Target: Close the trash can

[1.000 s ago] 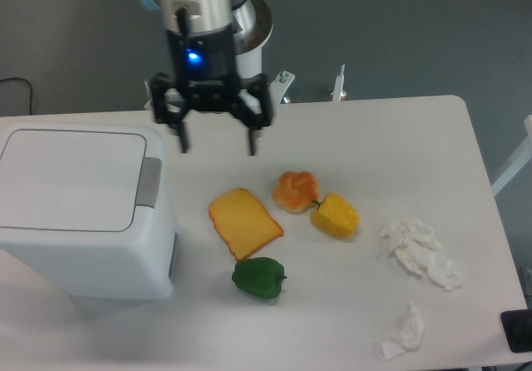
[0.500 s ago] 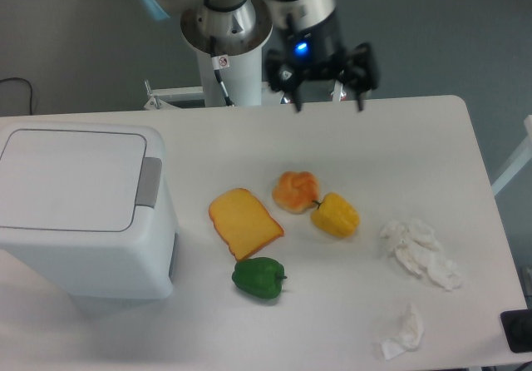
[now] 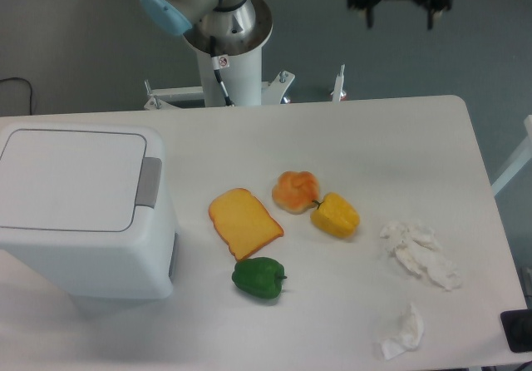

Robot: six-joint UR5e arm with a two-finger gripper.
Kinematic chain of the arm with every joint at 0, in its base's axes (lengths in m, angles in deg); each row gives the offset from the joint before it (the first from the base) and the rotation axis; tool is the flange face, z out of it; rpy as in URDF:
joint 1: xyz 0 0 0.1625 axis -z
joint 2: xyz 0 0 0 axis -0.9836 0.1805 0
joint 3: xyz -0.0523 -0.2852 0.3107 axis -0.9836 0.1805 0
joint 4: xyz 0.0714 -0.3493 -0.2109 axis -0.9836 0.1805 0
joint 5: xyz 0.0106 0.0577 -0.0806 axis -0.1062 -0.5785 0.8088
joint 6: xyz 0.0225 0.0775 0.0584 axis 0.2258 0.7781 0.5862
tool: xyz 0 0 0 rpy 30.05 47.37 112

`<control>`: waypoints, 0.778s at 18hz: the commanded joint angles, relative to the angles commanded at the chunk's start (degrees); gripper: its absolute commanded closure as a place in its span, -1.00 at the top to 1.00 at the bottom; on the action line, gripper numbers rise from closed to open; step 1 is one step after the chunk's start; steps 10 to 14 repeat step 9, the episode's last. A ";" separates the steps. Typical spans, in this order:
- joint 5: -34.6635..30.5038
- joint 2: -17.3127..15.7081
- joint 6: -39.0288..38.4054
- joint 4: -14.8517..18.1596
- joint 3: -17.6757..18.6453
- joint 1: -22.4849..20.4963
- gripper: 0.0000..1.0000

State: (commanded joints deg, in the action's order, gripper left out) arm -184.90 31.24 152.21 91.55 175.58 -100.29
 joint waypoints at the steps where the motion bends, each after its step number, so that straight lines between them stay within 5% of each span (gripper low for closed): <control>1: 0.26 -0.35 2.73 0.27 0.44 -2.90 1.00; 9: 7.03 1.14 22.51 0.01 0.18 -22.95 1.00; 14: 7.03 1.14 22.51 0.01 0.18 -22.95 1.00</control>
